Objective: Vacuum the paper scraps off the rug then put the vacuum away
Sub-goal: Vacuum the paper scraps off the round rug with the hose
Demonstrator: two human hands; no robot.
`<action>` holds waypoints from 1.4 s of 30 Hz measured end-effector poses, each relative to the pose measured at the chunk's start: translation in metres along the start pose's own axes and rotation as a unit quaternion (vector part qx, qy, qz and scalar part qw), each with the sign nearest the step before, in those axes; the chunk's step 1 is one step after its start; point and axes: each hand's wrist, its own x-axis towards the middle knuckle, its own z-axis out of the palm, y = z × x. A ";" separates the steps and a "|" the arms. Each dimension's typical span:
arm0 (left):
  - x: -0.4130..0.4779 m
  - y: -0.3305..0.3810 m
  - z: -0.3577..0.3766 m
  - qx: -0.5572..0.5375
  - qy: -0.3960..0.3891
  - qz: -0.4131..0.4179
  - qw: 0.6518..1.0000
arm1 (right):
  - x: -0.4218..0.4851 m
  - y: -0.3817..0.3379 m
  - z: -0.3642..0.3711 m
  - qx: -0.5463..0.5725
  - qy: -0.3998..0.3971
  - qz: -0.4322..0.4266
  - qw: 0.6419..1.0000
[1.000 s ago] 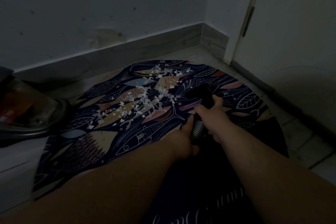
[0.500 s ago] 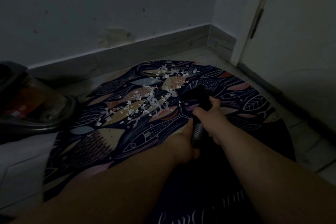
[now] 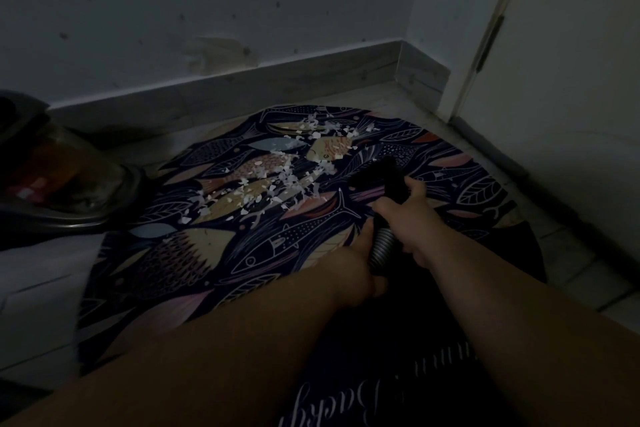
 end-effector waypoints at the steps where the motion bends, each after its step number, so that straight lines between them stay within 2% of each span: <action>1: -0.002 0.000 0.000 -0.002 -0.001 0.002 1.000 | -0.001 0.000 0.000 0.001 -0.001 0.000 1.000; 11: -0.018 -0.004 -0.005 0.009 -0.005 0.011 1.000 | -0.016 -0.004 0.005 0.009 -0.020 0.022 1.000; 25: -0.050 -0.029 -0.009 0.020 0.010 0.019 1.000 | -0.036 -0.003 0.033 -0.020 -0.038 0.006 0.999; 42: -0.094 -0.059 -0.011 0.010 0.024 -0.009 1.000 | -0.060 -0.003 0.071 -0.050 -0.095 -0.001 0.994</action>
